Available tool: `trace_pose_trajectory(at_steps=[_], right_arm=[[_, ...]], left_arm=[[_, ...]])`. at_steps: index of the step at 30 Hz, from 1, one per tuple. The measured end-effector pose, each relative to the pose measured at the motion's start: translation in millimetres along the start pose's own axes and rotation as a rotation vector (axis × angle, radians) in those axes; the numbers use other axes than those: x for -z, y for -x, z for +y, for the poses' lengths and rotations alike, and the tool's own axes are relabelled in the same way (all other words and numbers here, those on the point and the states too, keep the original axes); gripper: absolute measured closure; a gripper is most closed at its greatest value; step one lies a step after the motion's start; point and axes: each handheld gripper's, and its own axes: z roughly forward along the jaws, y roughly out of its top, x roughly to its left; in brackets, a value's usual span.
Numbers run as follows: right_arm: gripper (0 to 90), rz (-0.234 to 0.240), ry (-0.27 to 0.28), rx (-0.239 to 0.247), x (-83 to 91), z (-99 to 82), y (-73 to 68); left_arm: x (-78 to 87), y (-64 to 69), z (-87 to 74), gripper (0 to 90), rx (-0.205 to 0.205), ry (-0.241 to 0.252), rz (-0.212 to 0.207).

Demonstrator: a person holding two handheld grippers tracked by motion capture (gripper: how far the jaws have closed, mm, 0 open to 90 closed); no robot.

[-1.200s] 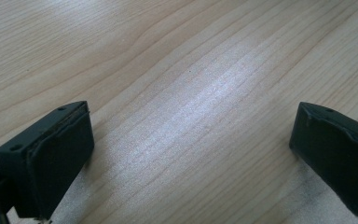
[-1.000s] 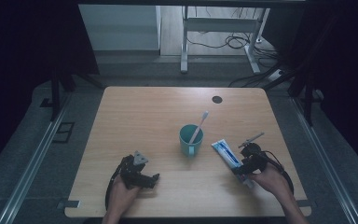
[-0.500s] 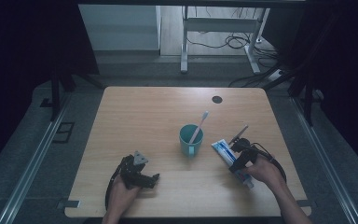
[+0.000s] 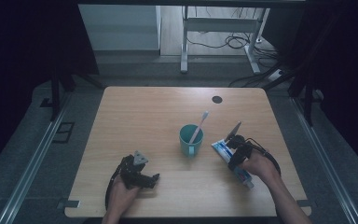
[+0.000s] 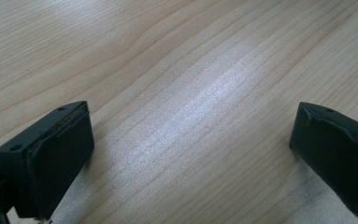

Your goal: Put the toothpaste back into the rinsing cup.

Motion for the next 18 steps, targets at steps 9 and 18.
trace_pose_trajectory(at_steps=[9, 18], right_arm=[[50.4, -0.004, -0.023, -0.009, -2.5, 4.4, -1.2], [70.6, 0.008, 0.019, -0.030, 6.7, 3.4, 4.3]], left_arm=[[0.0, 0.0, 0.0, 0.0, 0.000, 0.000, 0.000], [0.1, -0.1, 0.0, 0.0, -0.002, -0.001, 0.000]])
